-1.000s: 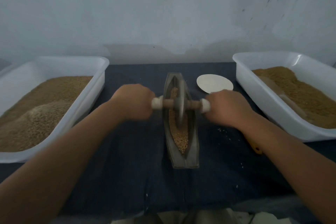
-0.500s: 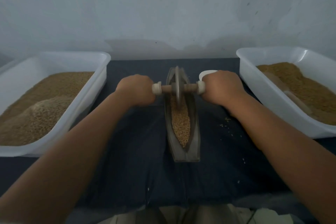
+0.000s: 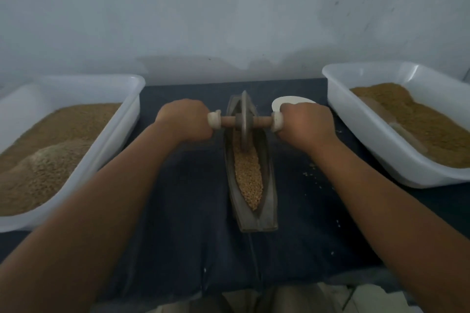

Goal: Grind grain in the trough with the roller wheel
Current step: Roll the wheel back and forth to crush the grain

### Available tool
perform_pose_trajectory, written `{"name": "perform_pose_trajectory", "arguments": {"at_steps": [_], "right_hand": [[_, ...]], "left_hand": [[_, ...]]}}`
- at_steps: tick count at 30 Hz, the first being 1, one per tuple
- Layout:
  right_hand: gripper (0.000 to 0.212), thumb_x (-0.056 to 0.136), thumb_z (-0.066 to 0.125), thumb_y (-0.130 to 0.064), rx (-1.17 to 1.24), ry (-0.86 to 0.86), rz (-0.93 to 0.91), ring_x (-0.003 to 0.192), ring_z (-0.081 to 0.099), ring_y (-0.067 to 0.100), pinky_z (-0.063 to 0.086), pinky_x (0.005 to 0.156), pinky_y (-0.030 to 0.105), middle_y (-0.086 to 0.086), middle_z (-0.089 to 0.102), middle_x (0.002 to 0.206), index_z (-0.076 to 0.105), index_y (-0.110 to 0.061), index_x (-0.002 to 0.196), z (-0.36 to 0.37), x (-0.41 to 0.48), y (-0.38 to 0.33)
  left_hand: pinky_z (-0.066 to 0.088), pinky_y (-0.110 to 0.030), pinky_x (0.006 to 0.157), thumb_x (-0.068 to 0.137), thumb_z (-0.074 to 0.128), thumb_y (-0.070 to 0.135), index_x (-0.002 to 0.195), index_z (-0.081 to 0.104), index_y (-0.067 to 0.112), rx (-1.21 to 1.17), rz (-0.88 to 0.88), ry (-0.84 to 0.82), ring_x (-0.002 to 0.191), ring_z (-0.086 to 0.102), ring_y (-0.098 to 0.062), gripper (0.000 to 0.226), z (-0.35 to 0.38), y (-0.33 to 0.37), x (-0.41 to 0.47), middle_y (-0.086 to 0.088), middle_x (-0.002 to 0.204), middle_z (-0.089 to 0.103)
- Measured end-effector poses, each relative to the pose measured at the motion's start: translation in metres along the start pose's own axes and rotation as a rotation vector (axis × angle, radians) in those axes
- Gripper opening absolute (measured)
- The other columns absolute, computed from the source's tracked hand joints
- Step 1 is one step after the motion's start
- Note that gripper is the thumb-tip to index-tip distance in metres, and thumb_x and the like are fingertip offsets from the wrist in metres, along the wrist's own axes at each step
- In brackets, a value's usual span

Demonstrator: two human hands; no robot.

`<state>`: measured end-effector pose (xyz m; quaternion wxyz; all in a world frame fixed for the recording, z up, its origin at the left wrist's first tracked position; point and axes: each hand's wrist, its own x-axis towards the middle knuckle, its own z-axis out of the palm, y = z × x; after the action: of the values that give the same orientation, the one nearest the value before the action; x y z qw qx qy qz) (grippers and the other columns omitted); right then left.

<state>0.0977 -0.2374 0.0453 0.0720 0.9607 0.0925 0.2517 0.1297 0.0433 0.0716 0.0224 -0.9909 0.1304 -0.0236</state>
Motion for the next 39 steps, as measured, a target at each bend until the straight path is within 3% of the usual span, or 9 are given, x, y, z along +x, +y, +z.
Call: {"name": "perform_pose_trajectory", "arguments": {"at_steps": [6, 8, 11, 15, 20, 25, 31, 34, 39], "right_hand": [[0.031, 0.073, 0.051, -0.062, 0.157, -0.359, -0.066, 0.054, 0.054, 0.007, 0.038, 0.048, 0.028, -0.007, 0.061, 0.061, 0.061, -0.033, 0.073, -0.022, -0.047, 0.021], [0.024, 0.067, 0.05, -0.066, 0.222, -0.448, -0.13, 0.048, 0.052, 0.001, 0.034, 0.043, 0.026, -0.03, 0.062, 0.07, 0.058, -0.054, 0.086, -0.033, -0.058, 0.025], [0.029, 0.072, 0.054, -0.064, 0.172, -0.327, -0.11, 0.052, 0.052, 0.004, 0.031, 0.046, 0.025, -0.01, 0.058, 0.056, 0.062, -0.036, 0.072, -0.021, -0.039, 0.022], [0.023, 0.078, 0.059, -0.042, 0.037, -0.15, -0.013, 0.058, 0.051, 0.019, 0.034, 0.052, 0.028, -0.005, 0.053, 0.064, 0.051, -0.022, 0.07, -0.001, 0.01, 0.008], [0.022, 0.076, 0.055, -0.045, 0.075, -0.185, -0.022, 0.064, 0.057, 0.021, 0.052, 0.059, 0.033, -0.005, 0.058, 0.071, 0.054, -0.023, 0.075, -0.014, -0.003, 0.009], [0.026, 0.066, 0.046, -0.065, 0.208, -0.45, -0.154, 0.05, 0.053, 0.002, 0.036, 0.045, 0.026, -0.018, 0.063, 0.064, 0.06, -0.052, 0.082, -0.039, -0.048, 0.023], [0.029, 0.081, 0.057, -0.048, 0.067, -0.13, -0.029, 0.058, 0.05, 0.017, 0.04, 0.052, 0.03, -0.005, 0.052, 0.064, 0.051, -0.023, 0.067, -0.009, 0.005, 0.008], [0.03, 0.076, 0.048, -0.052, 0.072, -0.162, -0.009, 0.055, 0.047, 0.014, 0.03, 0.05, 0.027, -0.005, 0.051, 0.062, 0.048, -0.023, 0.068, -0.01, 0.015, 0.005], [0.033, 0.073, 0.049, -0.062, 0.182, -0.342, -0.118, 0.057, 0.056, 0.01, 0.045, 0.05, 0.031, -0.007, 0.058, 0.06, 0.058, -0.03, 0.068, -0.035, -0.032, 0.018]], "left_hand": [[0.044, -0.028, 0.056, 0.072, 0.056, 0.044, 0.066, 0.057, 0.028, -0.044, 0.174, -0.1, 0.061, 0.057, -0.009, 0.018, 0.0, 0.002, -0.067, 0.01, 0.065, 0.059], [0.038, -0.025, 0.051, 0.069, 0.051, 0.047, 0.064, 0.056, 0.029, -0.065, 0.191, -0.103, 0.058, 0.054, -0.004, 0.02, 0.007, 0.0, -0.084, 0.01, 0.062, 0.058], [0.041, -0.028, 0.054, 0.073, 0.052, 0.051, 0.065, 0.055, 0.028, -0.041, 0.115, -0.015, 0.059, 0.053, -0.009, 0.024, 0.01, 0.001, -0.067, 0.011, 0.065, 0.057], [0.048, -0.034, 0.063, 0.081, 0.061, 0.045, 0.068, 0.057, 0.024, 0.003, -0.032, 0.086, 0.064, 0.057, -0.019, 0.026, 0.003, 0.004, -0.014, 0.005, 0.072, 0.061], [0.051, -0.033, 0.065, 0.08, 0.064, 0.041, 0.069, 0.058, 0.025, -0.06, 0.035, -0.042, 0.068, 0.061, -0.018, 0.02, -0.001, 0.002, -0.03, 0.007, 0.073, 0.062], [0.043, -0.026, 0.051, 0.068, 0.054, 0.049, 0.066, 0.061, 0.028, -0.121, 0.143, -0.127, 0.058, 0.059, -0.004, 0.022, 0.016, -0.006, -0.083, 0.011, 0.061, 0.061], [0.045, -0.031, 0.057, 0.079, 0.058, 0.049, 0.069, 0.06, 0.026, 0.009, -0.038, 0.083, 0.063, 0.059, -0.017, 0.026, 0.011, 0.002, -0.017, 0.007, 0.071, 0.062], [0.045, -0.031, 0.057, 0.079, 0.058, 0.051, 0.071, 0.061, 0.025, 0.011, -0.051, 0.118, 0.062, 0.058, -0.017, 0.027, 0.01, 0.004, -0.007, 0.005, 0.073, 0.065], [0.039, -0.027, 0.051, 0.073, 0.056, 0.054, 0.069, 0.058, 0.03, -0.077, 0.066, -0.024, 0.059, 0.057, -0.008, 0.025, 0.02, -0.004, -0.073, 0.012, 0.065, 0.06]]}}
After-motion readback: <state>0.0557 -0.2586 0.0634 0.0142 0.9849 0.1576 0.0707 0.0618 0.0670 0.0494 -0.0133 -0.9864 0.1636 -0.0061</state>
